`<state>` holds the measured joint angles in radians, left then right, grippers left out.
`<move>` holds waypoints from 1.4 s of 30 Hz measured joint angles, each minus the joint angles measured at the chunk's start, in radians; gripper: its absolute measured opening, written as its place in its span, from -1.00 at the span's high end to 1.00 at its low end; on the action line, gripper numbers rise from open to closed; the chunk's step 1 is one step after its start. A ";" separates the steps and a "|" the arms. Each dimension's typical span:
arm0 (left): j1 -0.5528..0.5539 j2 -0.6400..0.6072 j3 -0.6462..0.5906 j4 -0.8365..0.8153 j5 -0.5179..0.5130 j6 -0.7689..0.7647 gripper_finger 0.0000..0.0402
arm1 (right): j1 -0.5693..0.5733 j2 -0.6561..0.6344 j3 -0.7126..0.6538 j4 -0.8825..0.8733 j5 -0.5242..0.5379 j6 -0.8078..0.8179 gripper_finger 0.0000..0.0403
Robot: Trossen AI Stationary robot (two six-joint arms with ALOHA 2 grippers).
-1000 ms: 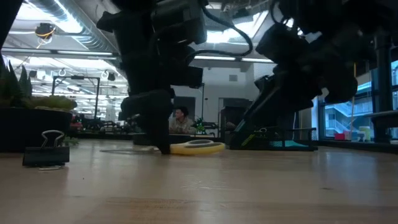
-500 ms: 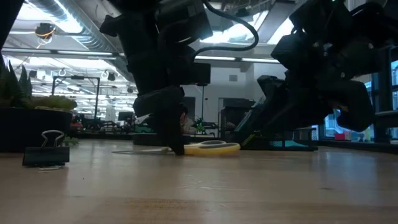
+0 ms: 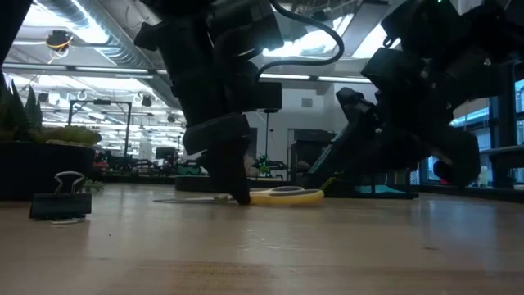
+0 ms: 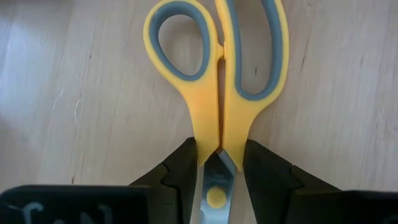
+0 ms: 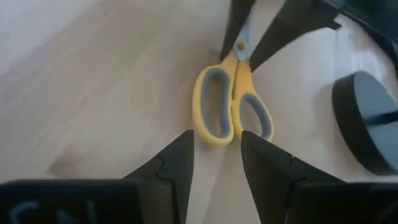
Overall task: Pick and place office supplies into organizer
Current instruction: Put the yellow scissors into the desk organizer
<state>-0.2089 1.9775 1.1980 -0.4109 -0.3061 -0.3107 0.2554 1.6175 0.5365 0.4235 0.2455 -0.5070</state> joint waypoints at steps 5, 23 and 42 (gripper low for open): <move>0.000 0.001 0.000 0.003 0.001 -0.014 0.45 | 0.000 0.049 0.000 0.000 0.000 -0.134 0.33; 0.000 0.003 -0.002 0.016 0.006 -0.019 0.44 | 0.004 0.171 0.074 0.051 0.055 -0.306 0.33; 0.001 0.003 -0.002 0.018 0.019 -0.039 0.45 | 0.024 0.171 0.075 -0.027 0.121 -0.310 0.33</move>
<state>-0.2081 1.9800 1.1957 -0.3927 -0.2874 -0.3500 0.2790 1.7885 0.6117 0.3966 0.3663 -0.8171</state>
